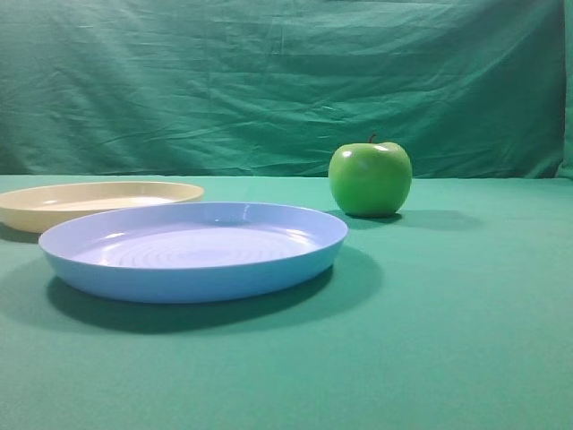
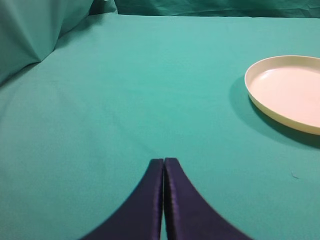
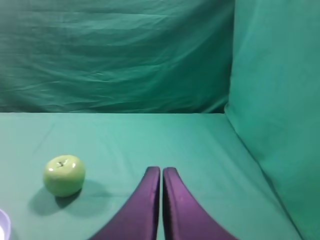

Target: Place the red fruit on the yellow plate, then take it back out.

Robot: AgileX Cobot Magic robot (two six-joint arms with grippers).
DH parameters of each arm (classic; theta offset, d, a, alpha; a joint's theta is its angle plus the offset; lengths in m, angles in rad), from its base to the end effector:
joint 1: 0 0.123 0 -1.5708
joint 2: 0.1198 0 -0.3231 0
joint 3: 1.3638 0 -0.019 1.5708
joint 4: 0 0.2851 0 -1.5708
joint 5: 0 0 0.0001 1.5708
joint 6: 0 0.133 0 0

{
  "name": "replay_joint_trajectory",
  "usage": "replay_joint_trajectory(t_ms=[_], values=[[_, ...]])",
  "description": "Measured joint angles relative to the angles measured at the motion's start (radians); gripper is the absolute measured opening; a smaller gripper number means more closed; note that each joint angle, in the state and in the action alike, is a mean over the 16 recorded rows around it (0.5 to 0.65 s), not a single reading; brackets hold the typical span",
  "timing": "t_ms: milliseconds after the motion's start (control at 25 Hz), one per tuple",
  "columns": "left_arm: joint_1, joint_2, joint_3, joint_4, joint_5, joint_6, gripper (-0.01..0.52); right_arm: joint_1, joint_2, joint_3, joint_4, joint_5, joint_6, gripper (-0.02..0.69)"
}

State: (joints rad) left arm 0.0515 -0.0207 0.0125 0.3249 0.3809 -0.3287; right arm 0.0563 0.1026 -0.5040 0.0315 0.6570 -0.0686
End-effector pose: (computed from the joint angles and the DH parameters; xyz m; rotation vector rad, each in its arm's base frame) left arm 0.0869 0.0203 0.1661 -0.1542 1.8316 0.1274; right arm 0.0585 0.0059 0.3225 -0.1010 1.7361 0.0260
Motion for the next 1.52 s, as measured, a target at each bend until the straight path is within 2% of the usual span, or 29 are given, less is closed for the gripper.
replay_joint_trajectory(t_ms=[360,560,840,1520], values=[[0.000,0.000,0.000,0.000,0.000,0.000,0.000,-0.061,-0.097,0.341,-0.013,-0.265,-0.001,0.000],[0.000,0.000,0.000,0.000,0.000,0.000,0.000,-0.064,-0.113,0.462,-0.014,-0.348,-0.002,0.000],[0.000,0.000,0.000,0.000,0.000,0.000,0.000,-0.064,-0.114,0.528,-0.014,-0.345,-0.002,0.000],[0.000,0.000,0.000,0.000,0.000,0.000,0.000,-0.064,-0.114,0.531,-0.014,-0.280,-0.002,0.000]])
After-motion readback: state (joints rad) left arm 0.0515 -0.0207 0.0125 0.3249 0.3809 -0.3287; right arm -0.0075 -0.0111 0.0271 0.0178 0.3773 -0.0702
